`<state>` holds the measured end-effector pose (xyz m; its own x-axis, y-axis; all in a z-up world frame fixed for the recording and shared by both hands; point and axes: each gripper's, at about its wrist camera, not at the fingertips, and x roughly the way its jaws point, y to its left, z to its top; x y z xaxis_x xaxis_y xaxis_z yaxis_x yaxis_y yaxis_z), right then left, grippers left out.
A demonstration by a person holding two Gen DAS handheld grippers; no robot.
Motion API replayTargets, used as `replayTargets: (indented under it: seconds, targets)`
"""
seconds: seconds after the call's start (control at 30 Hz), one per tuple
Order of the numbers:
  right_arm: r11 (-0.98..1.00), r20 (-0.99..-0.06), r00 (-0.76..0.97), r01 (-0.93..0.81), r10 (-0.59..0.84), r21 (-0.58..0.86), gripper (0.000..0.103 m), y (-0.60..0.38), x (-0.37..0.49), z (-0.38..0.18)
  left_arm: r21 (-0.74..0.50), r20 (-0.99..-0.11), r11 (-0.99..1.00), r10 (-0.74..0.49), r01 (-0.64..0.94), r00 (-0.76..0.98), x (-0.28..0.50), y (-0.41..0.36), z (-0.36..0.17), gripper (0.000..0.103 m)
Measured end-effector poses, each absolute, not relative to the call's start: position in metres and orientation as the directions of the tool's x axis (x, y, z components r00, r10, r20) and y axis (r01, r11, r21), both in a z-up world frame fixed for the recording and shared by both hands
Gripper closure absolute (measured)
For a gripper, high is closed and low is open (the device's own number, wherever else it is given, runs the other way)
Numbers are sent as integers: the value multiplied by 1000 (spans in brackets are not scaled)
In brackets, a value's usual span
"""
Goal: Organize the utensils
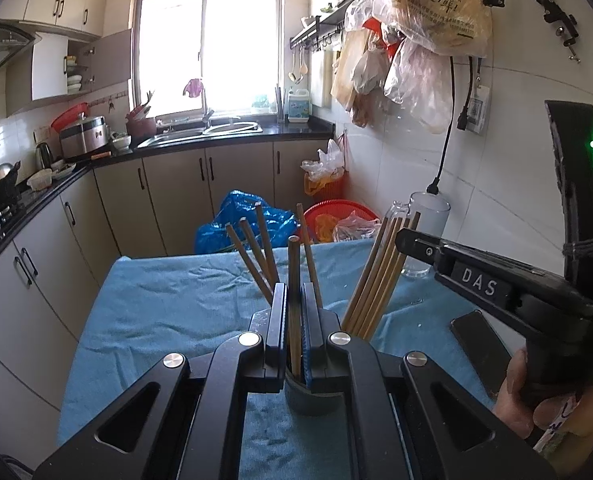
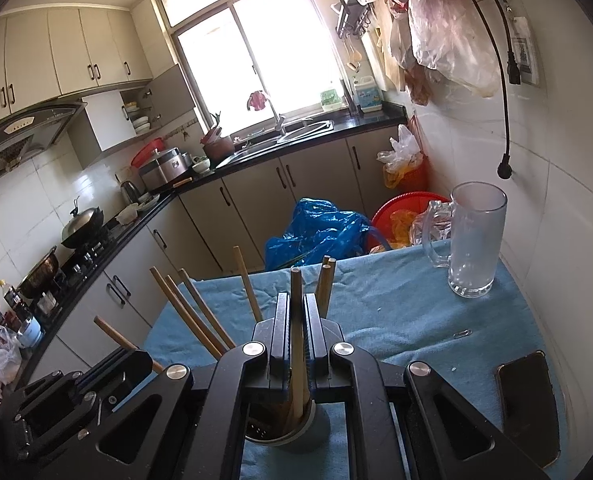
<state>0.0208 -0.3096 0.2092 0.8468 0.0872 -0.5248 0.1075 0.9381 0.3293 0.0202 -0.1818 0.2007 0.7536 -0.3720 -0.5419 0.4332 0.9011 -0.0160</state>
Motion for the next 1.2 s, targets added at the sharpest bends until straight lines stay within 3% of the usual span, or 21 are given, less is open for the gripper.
replayTargets:
  seconds: [0.23,0.43,0.77,1.2]
  targets:
    - [938,-531,843,112,85,328,96,-312,24,206,-38,-560,904,-372,426,740,28,-176,195,97]
    - [937,-521,850,113,81,331,96,-313,23,207,-159,-540,895,-433,418,722,44,-151,213,97]
    - [940,-483,873,103,72,326,96,-317,15,215,-237,-511,883,-467,404,722,51,-134,227,97]
    - [948,-513,854,88,86,305,96,-310,17,203,-199,-580,885,-452,420,678,43,-150,195,97]
